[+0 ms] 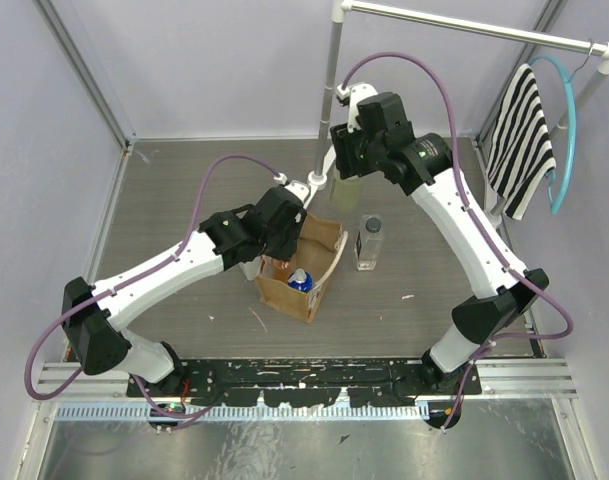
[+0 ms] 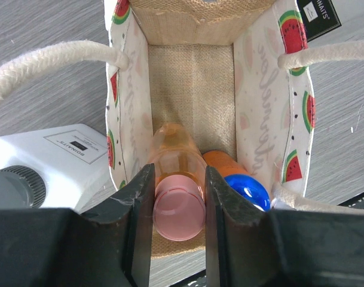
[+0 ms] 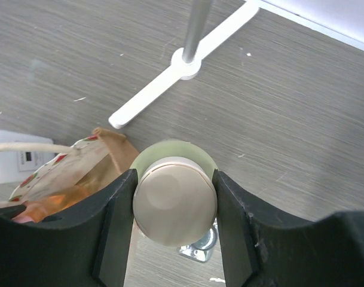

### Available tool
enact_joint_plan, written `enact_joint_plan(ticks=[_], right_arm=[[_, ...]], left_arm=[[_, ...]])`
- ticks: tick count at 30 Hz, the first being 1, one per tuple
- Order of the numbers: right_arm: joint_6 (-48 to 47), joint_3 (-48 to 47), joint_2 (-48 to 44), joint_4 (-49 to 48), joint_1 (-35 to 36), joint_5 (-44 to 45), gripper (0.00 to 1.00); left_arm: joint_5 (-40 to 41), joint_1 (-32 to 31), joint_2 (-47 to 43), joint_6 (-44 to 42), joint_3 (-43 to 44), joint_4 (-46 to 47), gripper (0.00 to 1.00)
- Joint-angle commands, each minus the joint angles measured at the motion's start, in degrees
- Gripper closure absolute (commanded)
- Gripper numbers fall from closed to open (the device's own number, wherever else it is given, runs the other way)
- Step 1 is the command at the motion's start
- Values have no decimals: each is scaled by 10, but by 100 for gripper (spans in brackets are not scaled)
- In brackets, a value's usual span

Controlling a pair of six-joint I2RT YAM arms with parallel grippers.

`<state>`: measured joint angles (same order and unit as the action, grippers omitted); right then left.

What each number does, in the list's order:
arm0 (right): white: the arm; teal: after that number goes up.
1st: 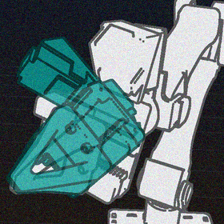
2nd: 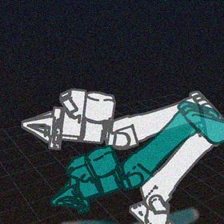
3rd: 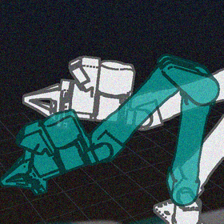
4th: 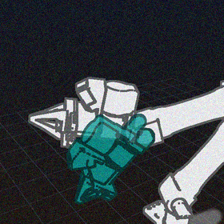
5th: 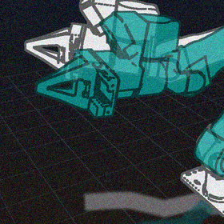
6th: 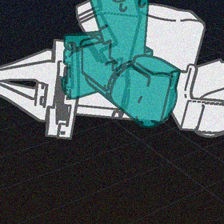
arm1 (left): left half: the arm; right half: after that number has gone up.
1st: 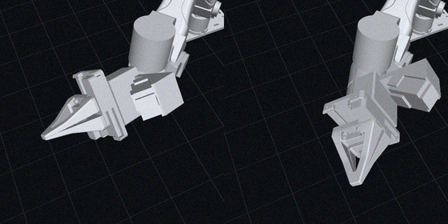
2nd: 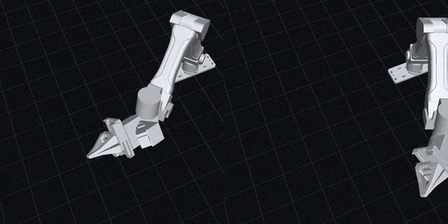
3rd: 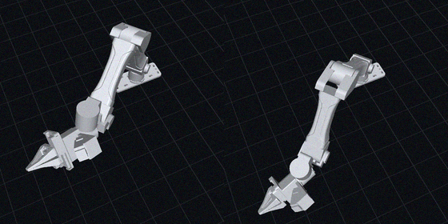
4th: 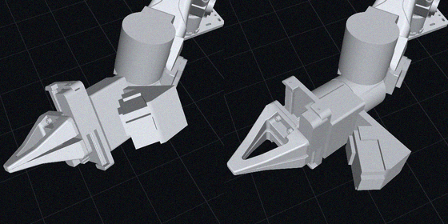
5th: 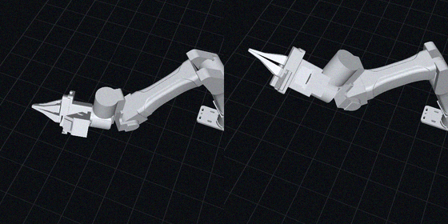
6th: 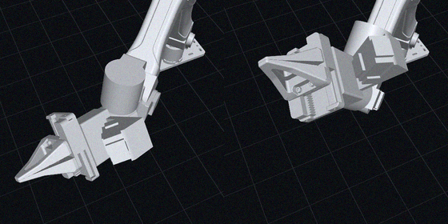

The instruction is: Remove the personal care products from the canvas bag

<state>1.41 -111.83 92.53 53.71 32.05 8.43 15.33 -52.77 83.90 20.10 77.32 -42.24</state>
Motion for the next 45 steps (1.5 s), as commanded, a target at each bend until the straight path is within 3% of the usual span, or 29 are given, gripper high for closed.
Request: enact_joint_plan(ticks=[1,5,18,40,45], right_arm=[[-10,-43,-14,-61,-19,11,78],[-14,-26,-6,-69,-38,12,78],[-24,146,24,-166,-95,12,79],[0,207,75,-180,-110,-19,77],[10,210,80,-182,-111,-27,77]], left_arm=[[-13,-2,-8,-7,-13,34,83],[-13,-2,-9,-8,-9,35,100],[-9,-2,-33,-17,78,-10,100],[82,1,37,-93,429,-200,100],[128,3,12,-88,444,-220,100]])
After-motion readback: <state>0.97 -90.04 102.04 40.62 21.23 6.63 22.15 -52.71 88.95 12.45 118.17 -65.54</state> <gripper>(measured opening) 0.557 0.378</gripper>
